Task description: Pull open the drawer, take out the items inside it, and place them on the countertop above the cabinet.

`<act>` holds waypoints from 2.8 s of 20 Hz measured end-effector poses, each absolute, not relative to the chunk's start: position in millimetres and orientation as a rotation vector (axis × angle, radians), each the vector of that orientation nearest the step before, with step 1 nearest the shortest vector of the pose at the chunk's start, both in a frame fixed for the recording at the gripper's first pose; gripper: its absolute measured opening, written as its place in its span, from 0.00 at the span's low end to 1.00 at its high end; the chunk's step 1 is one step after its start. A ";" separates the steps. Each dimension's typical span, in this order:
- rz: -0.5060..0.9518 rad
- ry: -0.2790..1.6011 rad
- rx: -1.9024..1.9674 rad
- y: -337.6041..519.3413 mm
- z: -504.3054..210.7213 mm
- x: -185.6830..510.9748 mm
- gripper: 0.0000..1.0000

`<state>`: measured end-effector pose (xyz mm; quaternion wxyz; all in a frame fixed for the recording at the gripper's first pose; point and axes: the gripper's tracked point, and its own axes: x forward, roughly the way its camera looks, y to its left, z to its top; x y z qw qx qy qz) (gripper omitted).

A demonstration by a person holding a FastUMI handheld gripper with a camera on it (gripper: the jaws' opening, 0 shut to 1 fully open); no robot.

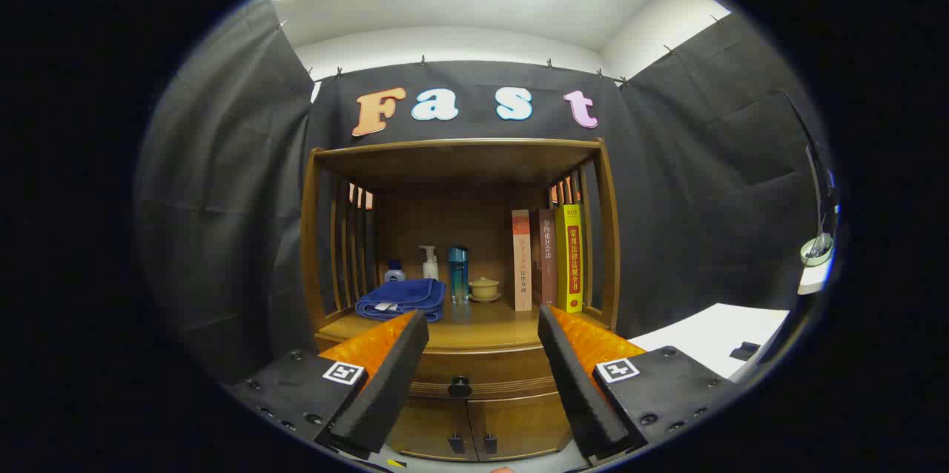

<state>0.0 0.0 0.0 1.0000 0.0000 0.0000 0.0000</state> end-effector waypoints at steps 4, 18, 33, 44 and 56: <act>-0.004 0.005 0.007 -1.9 -0.8 -1.4 0.98; -0.008 0.018 0.012 -2.7 -5.4 -1.2 0.98; 0.027 0.018 -0.012 30.5 -24.9 42.3 0.98; 0.027 0.136 0.053 24.2 -168.9 74.2 0.98; 0.067 0.246 0.053 36.3 -249.2 91.6 0.98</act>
